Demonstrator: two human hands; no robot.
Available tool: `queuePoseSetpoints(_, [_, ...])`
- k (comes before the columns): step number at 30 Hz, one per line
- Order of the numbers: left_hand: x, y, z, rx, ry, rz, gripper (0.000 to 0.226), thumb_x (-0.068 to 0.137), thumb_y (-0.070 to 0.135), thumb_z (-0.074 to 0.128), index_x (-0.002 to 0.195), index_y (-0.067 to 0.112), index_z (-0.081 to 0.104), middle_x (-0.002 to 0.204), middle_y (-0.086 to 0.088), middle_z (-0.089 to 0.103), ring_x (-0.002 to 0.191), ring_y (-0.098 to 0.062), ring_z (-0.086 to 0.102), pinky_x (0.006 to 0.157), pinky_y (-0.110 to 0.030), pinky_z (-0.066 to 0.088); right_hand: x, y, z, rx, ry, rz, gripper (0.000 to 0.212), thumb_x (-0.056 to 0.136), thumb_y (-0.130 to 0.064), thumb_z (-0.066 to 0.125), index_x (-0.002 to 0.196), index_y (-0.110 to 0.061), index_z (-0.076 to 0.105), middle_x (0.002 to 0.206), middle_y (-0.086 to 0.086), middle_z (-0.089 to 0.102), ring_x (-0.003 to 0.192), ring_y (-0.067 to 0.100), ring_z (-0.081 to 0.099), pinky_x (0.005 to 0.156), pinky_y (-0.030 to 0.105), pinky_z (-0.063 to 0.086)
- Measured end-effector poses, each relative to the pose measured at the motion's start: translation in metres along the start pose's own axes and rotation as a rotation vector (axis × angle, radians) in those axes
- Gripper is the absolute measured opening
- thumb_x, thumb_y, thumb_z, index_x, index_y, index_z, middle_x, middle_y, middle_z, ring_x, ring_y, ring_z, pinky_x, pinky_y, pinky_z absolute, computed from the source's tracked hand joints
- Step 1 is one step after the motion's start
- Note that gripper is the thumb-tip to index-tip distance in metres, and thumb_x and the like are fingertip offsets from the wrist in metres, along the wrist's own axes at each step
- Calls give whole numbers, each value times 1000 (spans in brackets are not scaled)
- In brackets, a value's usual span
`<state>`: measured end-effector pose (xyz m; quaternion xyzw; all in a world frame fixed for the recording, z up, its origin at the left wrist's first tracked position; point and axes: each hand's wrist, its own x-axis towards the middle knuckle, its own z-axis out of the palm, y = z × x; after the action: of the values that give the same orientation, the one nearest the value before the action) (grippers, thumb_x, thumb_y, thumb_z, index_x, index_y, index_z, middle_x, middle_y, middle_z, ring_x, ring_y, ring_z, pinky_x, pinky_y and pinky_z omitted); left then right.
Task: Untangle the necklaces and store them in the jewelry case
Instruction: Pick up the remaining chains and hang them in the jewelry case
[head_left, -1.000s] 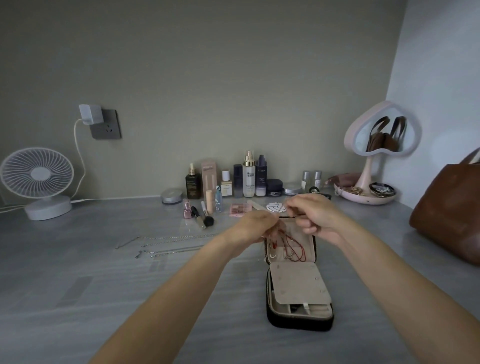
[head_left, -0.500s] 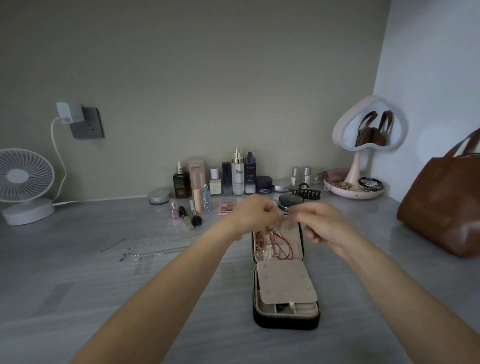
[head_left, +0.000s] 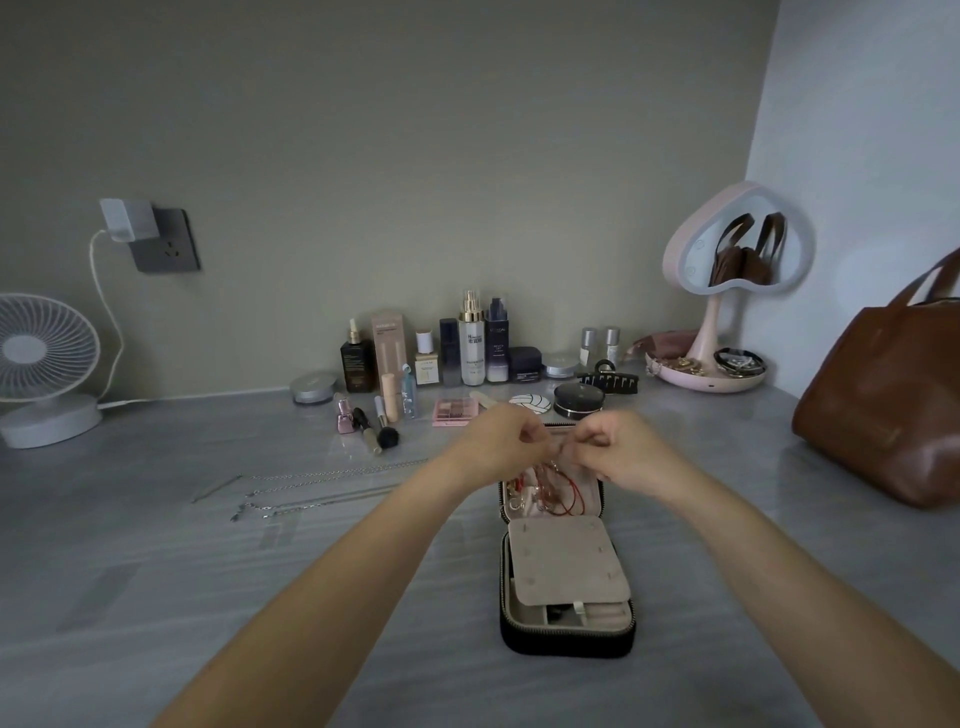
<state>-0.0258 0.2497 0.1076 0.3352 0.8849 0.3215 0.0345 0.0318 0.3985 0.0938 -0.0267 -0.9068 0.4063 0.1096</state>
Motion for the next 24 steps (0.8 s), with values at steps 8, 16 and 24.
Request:
queuePoseSetpoints(8, [3,-20,6,-248,49,-146,73,79,18,68,142,17,31,145,-4,36,133,-20,35,102,-31,38,10,-17,7,-382,92,-147,10,84,-21,61,82,-23,70,76,-10,65,79,12,64,75,33,53])
queuePoseSetpoints(16, [18,-32,33,-261,225,-91,38,79,22,67,114,11,58,112,-5,65,104,-20,61,85,-32,50,17,-23,14,-573,163,-192,14,86,-23,57,87,-24,71,89,-4,70,86,17,63,71,30,50])
queuePoseSetpoints(24, [15,-38,34,-324,303,-33,26,84,13,61,110,14,61,106,-3,66,87,-12,59,77,-26,50,15,-8,21,-536,306,-131,15,82,-28,63,76,-17,71,78,4,72,79,24,64,66,34,51])
